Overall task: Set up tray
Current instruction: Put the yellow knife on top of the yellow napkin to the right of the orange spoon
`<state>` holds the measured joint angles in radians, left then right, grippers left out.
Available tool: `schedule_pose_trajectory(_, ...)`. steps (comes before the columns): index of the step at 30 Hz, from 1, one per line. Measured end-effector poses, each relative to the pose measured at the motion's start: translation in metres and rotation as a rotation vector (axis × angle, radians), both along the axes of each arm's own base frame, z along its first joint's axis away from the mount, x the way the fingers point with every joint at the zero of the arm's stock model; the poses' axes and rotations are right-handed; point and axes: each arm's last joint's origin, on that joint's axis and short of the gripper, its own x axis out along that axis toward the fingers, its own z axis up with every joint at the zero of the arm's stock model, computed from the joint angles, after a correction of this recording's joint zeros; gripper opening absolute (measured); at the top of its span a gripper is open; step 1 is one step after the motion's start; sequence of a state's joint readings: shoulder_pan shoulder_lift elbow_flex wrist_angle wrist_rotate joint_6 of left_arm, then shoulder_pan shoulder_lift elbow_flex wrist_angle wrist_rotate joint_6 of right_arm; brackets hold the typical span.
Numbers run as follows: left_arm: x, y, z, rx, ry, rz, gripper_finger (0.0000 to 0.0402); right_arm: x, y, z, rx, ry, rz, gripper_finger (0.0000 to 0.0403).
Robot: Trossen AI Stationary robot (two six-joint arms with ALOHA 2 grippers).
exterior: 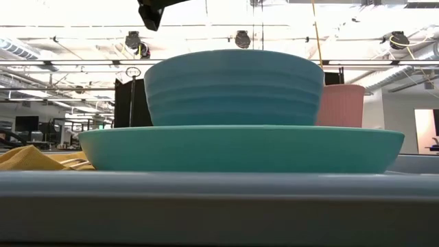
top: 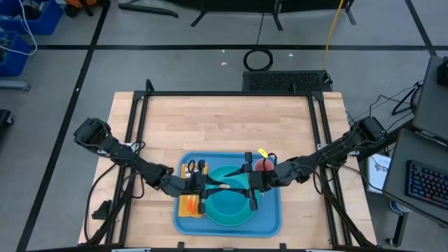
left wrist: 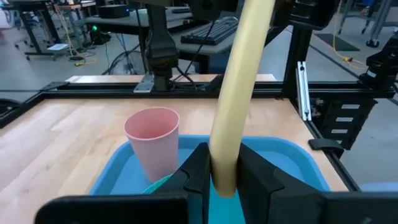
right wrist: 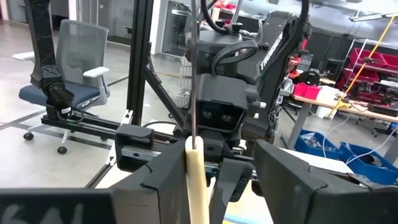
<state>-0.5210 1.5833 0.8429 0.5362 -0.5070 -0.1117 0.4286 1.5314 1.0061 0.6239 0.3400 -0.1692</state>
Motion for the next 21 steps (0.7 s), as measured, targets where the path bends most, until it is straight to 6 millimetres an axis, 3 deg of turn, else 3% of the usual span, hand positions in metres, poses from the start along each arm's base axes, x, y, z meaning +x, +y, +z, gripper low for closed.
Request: schedule_pose_trajectory(21, -0.023, -0.027, -0.010, 0.021, 0.066, 0.097, 0.0053, -0.002, 0.001, 0.010, -0.140, -0.101, -0.018, 0.0187)
